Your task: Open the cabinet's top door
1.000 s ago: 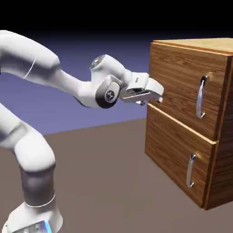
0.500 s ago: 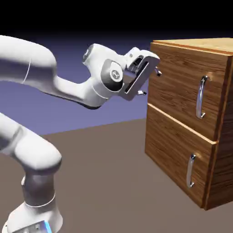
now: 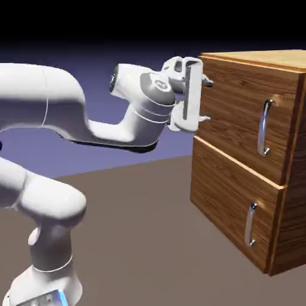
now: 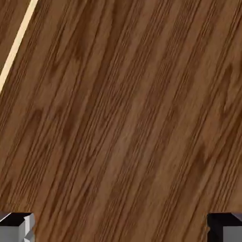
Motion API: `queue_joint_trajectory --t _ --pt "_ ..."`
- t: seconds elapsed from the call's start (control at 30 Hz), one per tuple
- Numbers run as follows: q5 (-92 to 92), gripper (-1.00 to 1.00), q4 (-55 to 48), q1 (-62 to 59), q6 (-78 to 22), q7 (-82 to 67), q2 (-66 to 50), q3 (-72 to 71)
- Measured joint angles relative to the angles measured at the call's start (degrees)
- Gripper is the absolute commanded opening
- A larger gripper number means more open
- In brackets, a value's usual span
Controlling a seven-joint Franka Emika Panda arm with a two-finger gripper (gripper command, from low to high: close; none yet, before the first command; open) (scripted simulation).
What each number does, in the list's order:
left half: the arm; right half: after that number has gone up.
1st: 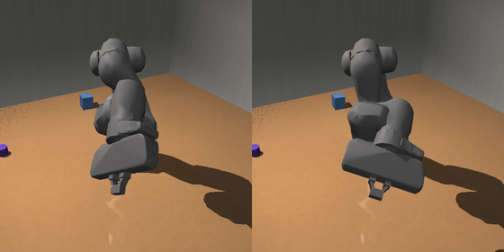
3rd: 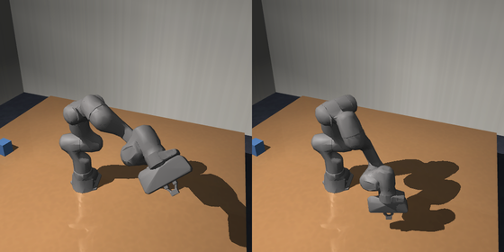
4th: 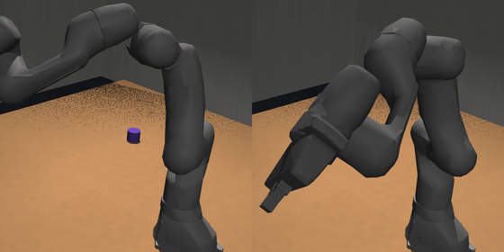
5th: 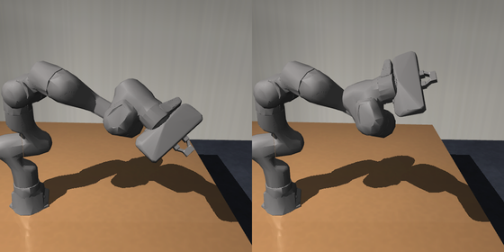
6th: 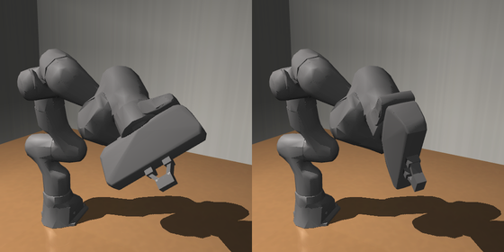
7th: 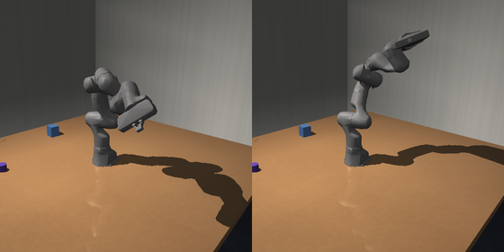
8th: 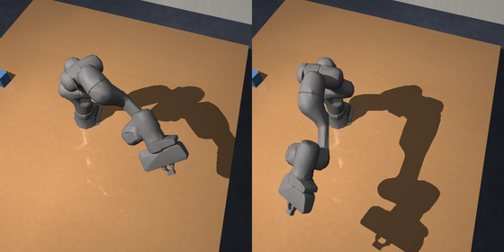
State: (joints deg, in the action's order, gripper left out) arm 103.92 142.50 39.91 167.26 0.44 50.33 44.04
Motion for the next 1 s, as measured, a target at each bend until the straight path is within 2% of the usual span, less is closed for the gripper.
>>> queue_joint_trajectory --t 0.8,1.0 --pt "59.8 0.0 -10.7 22.6 -3.9 -24.2 10.2 25.3" --pt "62.0 0.0 -17.5 31.4 -4.7 -24.9 8.8 30.4"
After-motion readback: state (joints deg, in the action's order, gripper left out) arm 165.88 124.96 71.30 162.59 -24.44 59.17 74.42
